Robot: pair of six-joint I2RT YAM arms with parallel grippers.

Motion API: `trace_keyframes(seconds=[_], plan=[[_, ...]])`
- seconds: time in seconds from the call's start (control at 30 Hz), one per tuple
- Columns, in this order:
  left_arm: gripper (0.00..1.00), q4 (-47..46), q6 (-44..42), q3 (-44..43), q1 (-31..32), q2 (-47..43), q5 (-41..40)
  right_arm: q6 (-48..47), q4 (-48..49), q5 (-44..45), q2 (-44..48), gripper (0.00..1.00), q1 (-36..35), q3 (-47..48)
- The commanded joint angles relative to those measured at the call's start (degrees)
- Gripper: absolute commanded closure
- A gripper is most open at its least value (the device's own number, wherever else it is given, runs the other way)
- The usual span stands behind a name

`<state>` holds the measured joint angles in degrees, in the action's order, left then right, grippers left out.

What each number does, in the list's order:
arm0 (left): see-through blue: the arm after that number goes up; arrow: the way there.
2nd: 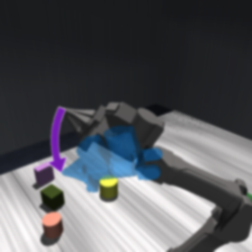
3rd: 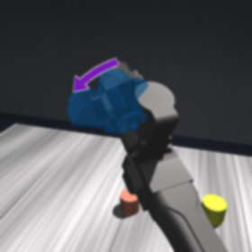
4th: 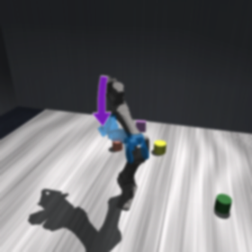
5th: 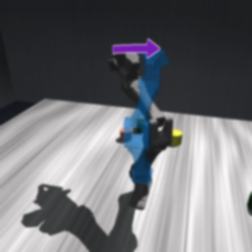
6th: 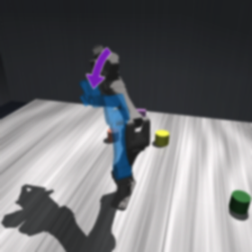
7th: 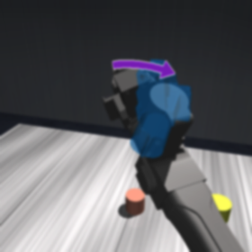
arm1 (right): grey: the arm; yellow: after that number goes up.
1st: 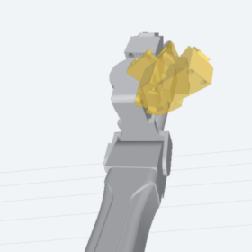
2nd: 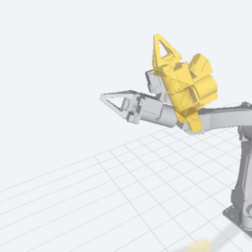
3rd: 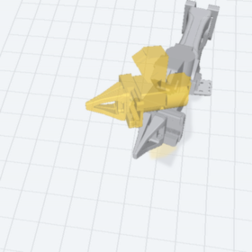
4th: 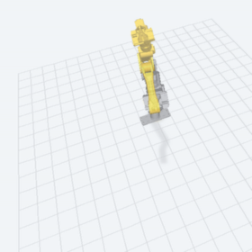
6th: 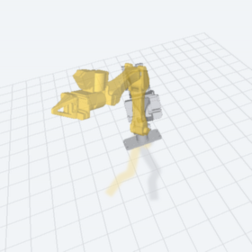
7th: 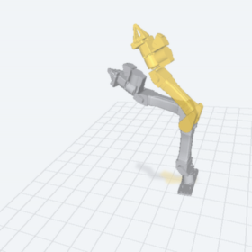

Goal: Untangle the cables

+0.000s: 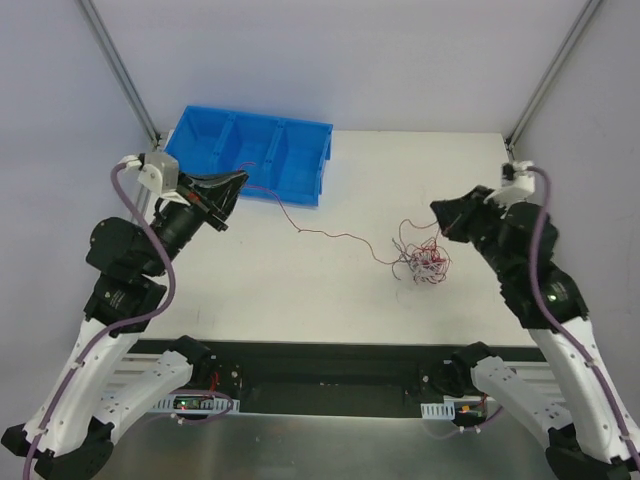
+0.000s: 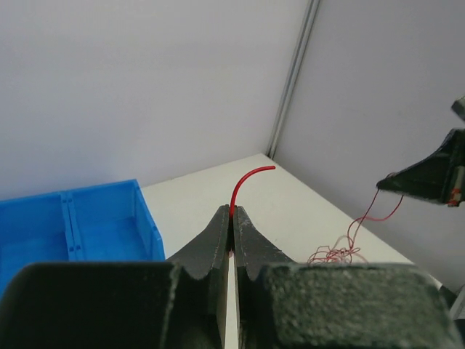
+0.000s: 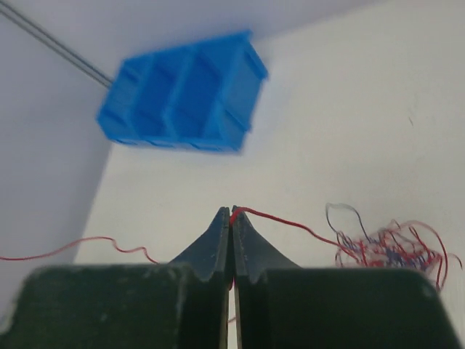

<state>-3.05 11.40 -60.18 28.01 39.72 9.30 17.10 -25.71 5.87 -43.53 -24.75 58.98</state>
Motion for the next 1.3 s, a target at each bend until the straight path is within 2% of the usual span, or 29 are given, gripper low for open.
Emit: trace_keyframes(seconds=[0.0, 0.07, 0.17, 0.23, 0.37, 0.47, 0.6, 0.7, 0.8, 0.87, 0.97, 1.07, 1.17, 1.27], plan=[[1.0, -2.8, 3.0, -5.6, -0.4, -1.8, 2.7, -5.0, 3.3, -9.2, 2.7, 1.0, 0.1, 13.8], [1.0, -2.8, 3.5, -4.9, -0.4, -1.9, 2.0, -3.1, 6.6, -10.5, 3.8, 1.0, 0.1, 9.9], [1.0, -1.9, 4.5, -2.7, -0.4, -1.6, -0.9, 1.4, 8.7, -7.6, 4.6, 1.0, 0.3, -1.2], [1.0, -1.2, 4.7, -1.6, -0.4, -1.1, -1.5, 1.4, 11.4, -9.9, 3.1, 1.0, 0.8, -5.1], [1.0, 1.9, 3.1, -4.4, -0.4, 0.2, -1.9, -0.7, 15.9, -19.7, -3.6, 1.0, 0.8, -2.5], [1.0, 6.7, 1.4, -5.7, -0.4, 0.5, -2.4, -0.7, 19.0, -28.0, -12.4, 1.0, -1.6, 0.4], [1.0, 16.1, 0.5, -3.5, -0.4, 0.1, -8.3, -0.8, 24.5, -27.2, -23.2, 1.0, -11.4, 1.1], [1.0, 25.5, 1.8, -2.3, -0.4, 1.9, -14.6, 1.5, 35.8, -24.6, -31.4, 1.0, -17.9, -0.7], [1.0, 31.2, 3.9, -0.9, -0.3, 5.1, -17.6, 3.6, 43.9, -25.0, -40.6, 1.0, -21.8, -0.4], [1.0, 32.0, 5.7, 1.4, -0.4, 7.5, -17.0, 3.2, 48.2, -26.1, -46.9, 1.0, -23.8, 0.1], [1.0, 31.7, 9.0, 3.0, -0.4, 13.5, -12.7, 1.4, 49.2, -26.4, -52.9, 0.98, -24.5, 0.3], [1.0, 30.8, 11.2, 2.1, -0.4, 21.3, -6.3, -2.8, 49.0, -24.0, -54.7, 0.91, -23.9, -2.3], [1.0, 27.7, 14.6, 1.8, -0.4, 28.4, 1.0, -4.6, 48.6, -22.6, -52.7, 0.8, -21.5, -5.7], [1.0, 22.8, 17.6, 2.3, -0.3, 34.2, 7.2, -5.9, 49.1, -25.2, -50.9, 0.57, -17.9, -8.5]])
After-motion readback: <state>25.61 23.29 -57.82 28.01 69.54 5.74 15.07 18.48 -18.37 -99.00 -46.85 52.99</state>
